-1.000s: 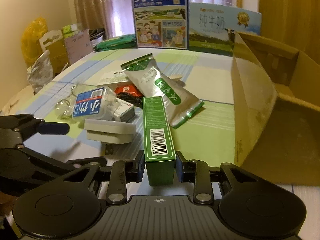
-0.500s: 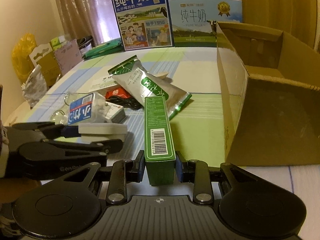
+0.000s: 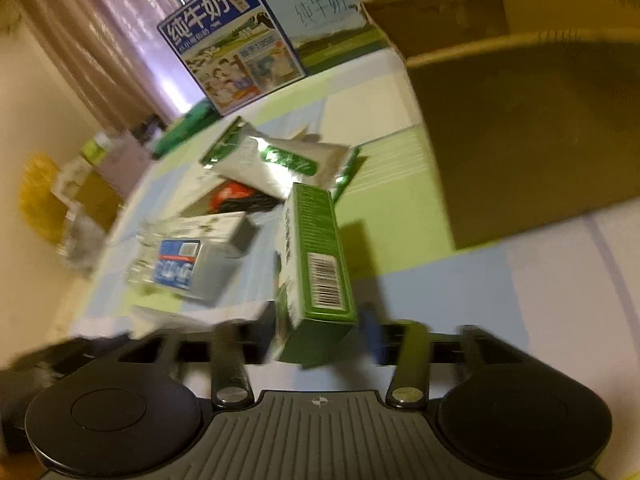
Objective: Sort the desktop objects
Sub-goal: 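Grasp the green spray box with the right tool while the left tool grasps the white plug, then carry the white plug and green spray box with both tools to the cardboard box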
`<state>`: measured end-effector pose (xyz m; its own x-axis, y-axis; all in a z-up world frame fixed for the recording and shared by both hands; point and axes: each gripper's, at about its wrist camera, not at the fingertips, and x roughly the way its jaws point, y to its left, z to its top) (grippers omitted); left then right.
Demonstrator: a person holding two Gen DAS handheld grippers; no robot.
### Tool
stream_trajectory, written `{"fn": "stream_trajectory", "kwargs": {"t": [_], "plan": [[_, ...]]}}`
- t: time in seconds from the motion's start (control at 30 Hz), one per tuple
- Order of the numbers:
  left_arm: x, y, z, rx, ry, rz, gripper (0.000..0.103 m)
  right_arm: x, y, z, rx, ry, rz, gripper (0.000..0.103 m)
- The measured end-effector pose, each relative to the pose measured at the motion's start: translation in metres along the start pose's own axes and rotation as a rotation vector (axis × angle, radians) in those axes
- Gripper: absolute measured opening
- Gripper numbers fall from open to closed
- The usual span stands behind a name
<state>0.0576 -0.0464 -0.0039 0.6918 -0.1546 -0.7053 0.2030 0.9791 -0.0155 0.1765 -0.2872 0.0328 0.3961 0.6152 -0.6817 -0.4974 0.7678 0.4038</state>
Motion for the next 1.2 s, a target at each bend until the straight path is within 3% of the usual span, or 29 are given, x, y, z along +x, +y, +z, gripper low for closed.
{"fn": "stream_trajectory", "kwargs": {"t": [0.03, 0.27, 0.63, 0.7, 1.2], "plan": [[0.0, 0.0, -0.001, 0.003, -0.005, 0.004, 0.052, 0.0, 0.003, -0.002, -0.042, -0.017, -0.028, 0.073], [0.005, 0.003, -0.001, 0.006, -0.014, 0.009, 0.07, 0.013, 0.033, -0.013, -0.277, -0.043, -0.123, 0.077], [0.021, -0.005, 0.003, 0.05, -0.026, 0.016, 0.069, 0.026, 0.028, -0.017, -0.294, -0.022, -0.16, 0.079], [0.023, -0.006, 0.003, 0.055, -0.02, 0.019, 0.061, 0.027, 0.028, -0.017, -0.305, -0.022, -0.162, 0.079], [0.02, -0.003, 0.002, 0.038, -0.027, 0.032, 0.06, 0.038, 0.034, -0.015, -0.36, -0.03, -0.176, 0.079]]}}
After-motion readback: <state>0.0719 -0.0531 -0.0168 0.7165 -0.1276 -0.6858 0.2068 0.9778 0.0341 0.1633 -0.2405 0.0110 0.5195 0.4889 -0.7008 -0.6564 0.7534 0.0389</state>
